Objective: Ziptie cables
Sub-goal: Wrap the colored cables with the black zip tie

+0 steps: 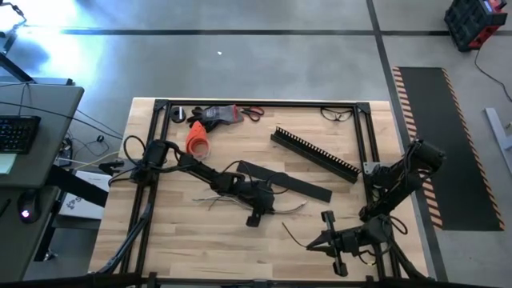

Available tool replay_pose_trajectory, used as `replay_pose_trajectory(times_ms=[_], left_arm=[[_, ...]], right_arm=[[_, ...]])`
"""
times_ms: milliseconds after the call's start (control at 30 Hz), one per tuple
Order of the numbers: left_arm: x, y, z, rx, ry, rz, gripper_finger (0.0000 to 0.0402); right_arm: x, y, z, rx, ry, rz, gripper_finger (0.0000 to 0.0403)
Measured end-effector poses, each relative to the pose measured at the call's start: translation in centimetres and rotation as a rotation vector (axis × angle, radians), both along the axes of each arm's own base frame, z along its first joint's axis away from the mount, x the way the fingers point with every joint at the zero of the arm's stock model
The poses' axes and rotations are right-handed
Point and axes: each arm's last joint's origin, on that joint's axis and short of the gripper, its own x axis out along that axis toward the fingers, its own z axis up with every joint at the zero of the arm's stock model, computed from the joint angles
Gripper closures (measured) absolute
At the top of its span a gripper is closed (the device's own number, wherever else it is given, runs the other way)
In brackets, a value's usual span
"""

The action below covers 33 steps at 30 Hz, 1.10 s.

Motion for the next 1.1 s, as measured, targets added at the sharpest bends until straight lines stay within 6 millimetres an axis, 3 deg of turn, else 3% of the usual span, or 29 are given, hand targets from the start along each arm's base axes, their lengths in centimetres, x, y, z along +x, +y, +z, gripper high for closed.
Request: replay_pose_trajectory(times_ms=[200,500,700,867,1100], left_arm=[[0.0,0.0,1.5,-0.018,-0.017,0.02,0.0399],[-0.2,0.2,6.0,-0.038,-0.13,0.077,0.0401],[0.0,0.0,6.4,-0.077,-0.168,0.108,0.0401],[0.2,-0.6,5.4,-0.098,-0.161,0.116,0.0401],[-0.1,-1.0,5.7,-0.065,-0.142,0.13,0.0373]], right_arm=[[0.3,-0.1,-0.5,-0.027,0.035,-0.006,0.0403],[3.1,-1.4,-2.9,-0.069,0.085,-0.011,0.0403],[5.5,-3.0,-4.1,-0.083,0.024,0.012,0.0403],[7.2,-4.5,-5.5,-0.067,0.005,0.006,0.0403],[9.5,-4.3,-7.9,-0.039,0.091,-0.022,0.0403]])
